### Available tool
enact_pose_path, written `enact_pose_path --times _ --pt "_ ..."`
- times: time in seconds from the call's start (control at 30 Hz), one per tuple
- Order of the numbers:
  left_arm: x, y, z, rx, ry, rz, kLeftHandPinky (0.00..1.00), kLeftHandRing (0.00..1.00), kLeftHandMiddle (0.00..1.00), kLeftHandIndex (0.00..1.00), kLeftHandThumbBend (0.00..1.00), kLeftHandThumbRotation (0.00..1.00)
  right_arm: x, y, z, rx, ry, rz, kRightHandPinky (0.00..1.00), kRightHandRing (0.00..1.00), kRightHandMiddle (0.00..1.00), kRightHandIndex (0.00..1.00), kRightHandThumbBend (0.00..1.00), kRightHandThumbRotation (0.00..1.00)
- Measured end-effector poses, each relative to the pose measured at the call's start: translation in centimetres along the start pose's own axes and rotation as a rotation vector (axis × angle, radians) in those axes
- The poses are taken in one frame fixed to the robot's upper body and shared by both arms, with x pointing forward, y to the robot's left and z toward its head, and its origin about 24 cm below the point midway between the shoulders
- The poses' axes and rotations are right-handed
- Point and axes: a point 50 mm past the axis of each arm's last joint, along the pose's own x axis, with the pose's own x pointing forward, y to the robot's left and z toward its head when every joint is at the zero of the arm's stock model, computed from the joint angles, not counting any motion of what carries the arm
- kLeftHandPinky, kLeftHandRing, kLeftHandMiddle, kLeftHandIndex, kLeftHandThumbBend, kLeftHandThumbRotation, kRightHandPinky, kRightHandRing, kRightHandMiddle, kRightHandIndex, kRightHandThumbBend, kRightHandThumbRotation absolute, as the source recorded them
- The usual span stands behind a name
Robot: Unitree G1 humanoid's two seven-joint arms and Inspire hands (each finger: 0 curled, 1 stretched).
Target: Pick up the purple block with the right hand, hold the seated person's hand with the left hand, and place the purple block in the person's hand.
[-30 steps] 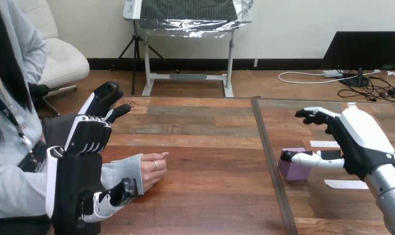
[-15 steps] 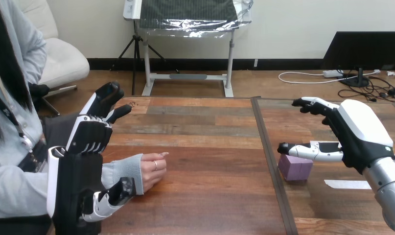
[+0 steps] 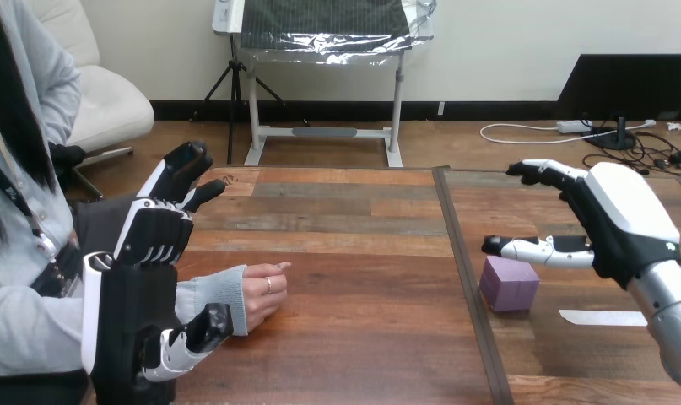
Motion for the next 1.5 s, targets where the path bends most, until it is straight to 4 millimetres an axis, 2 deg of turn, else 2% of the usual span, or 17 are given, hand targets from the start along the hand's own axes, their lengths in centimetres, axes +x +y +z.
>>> enact_pose_path --times 0.57,1.07,1.33,1.5 --pt "0.0 -0.4 0.0 0.006 -0.001 -0.008 0.82 0.89 0.89 0.87 1.00 0.73 1.8 0.8 0.3 -0.007 0.017 0.014 0.71 0.81 0.78 0.79 1.00 0.59" --pt "0.0 -0.5 0.0 0.003 -0.006 0.007 0.82 0.89 0.89 0.86 1.00 0.73 3.0 3.4 1.1 -0.029 0.060 0.088 0.75 0.82 0.80 0.80 0.98 0.58" --pt "0.0 -0.5 0.0 0.003 -0.007 0.011 0.82 0.90 0.90 0.87 1.00 0.72 3.0 4.9 1.1 -0.037 0.102 0.126 0.74 0.81 0.79 0.80 0.97 0.55" --pt "0.0 -0.5 0.0 0.001 -0.007 0.011 0.83 0.90 0.90 0.87 1.00 0.72 2.8 5.7 1.0 -0.047 0.130 0.150 0.74 0.81 0.79 0.80 0.99 0.58"
